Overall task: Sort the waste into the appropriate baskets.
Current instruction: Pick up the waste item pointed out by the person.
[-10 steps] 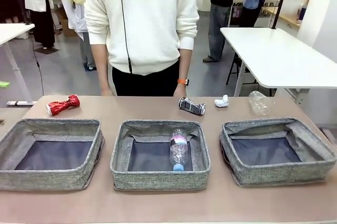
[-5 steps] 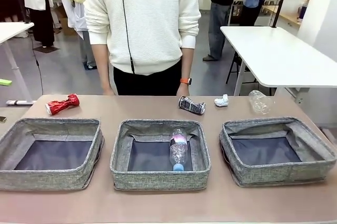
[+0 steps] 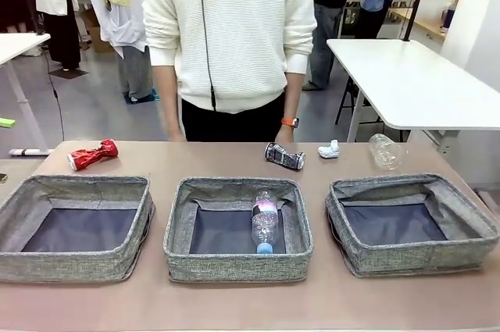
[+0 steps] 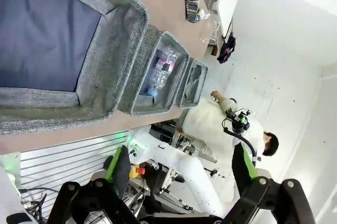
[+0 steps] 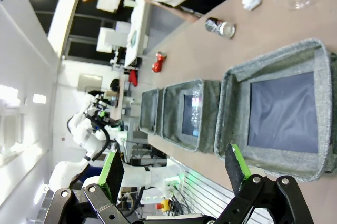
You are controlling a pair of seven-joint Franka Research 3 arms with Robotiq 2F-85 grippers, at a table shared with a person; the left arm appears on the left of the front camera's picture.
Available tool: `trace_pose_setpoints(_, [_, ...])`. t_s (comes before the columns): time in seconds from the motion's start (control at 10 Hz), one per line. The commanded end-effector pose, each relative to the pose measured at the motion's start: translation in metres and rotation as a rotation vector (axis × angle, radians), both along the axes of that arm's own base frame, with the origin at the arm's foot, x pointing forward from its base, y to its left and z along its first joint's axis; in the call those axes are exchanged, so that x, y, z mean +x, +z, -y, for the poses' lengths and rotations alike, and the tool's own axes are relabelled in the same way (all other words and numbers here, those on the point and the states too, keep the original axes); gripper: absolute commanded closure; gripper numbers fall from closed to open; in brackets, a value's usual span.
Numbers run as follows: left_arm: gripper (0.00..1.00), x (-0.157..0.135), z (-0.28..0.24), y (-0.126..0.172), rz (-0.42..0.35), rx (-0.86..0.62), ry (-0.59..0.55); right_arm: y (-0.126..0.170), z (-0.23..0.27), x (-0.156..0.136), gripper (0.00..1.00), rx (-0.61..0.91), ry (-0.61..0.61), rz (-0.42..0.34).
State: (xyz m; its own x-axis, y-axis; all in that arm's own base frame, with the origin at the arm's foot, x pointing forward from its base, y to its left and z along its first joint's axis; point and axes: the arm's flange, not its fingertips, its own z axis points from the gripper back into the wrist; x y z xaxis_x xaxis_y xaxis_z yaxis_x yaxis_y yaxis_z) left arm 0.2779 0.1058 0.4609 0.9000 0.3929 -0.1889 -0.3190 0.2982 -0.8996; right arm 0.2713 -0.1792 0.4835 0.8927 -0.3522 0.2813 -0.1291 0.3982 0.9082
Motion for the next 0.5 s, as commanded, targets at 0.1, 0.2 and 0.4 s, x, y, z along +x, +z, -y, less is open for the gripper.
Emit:
trace_pose_setpoints(0.1, [0.0,-0.0024,0.0022,0.0,0.009,-0.022,0.0,0.0013,0.0003,0.0016,0.0,0.009,0.004,0.033])
trace_pose_setpoints(0.2, [0.0,-0.0024,0.0022,0.0,0.009,-0.022,0.0,0.0013,0.0003,0.0016,0.0,0.009,0.004,0.033])
trace_pose_setpoints(0.4, [0.0,-0.0024,0.0022,0.0,0.009,-0.022,0.0,0.0013,0.0003,0.0016,0.0,0.009,0.004,0.033])
